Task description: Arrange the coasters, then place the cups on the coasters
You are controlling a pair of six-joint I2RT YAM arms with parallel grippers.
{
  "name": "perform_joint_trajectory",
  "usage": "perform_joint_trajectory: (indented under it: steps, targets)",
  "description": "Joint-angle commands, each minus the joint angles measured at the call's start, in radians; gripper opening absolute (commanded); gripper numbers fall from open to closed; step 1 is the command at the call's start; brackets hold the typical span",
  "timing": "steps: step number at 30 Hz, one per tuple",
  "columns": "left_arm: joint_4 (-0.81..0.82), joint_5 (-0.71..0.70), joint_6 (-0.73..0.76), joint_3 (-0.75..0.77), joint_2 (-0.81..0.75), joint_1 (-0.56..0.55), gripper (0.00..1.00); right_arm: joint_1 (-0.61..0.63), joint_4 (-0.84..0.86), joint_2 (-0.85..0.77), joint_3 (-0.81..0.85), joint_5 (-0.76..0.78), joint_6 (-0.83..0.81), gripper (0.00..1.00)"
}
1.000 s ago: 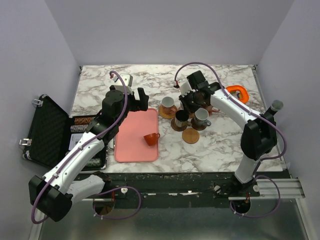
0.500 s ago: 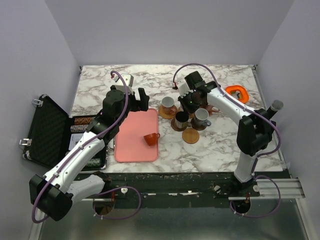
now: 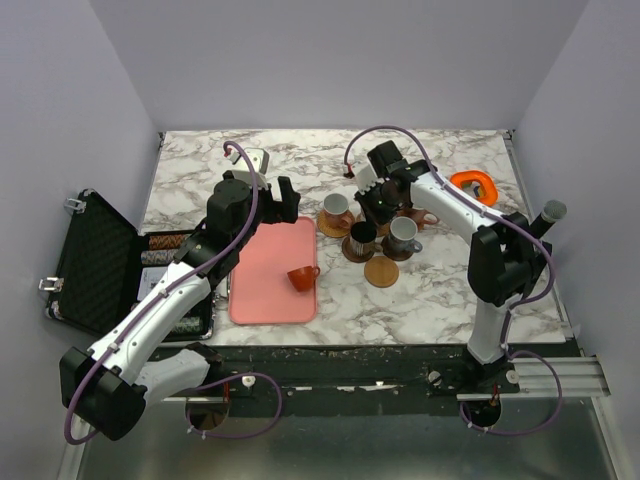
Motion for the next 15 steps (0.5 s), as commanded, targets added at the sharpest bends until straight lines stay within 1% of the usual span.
perform_joint_trajectory:
  steps: [1, 15]
  targets:
    - [-0.010, 0.022, 0.011, 0.032, 0.007, 0.004, 0.99, -0.008, -0.017, 0.023, 0.042, -0.012, -0.019, 0.01]
    - [-0.008, 0.033, 0.011, 0.030, 0.012, 0.004, 0.99, -0.008, 0.014, 0.030, 0.037, -0.007, -0.025, 0.01]
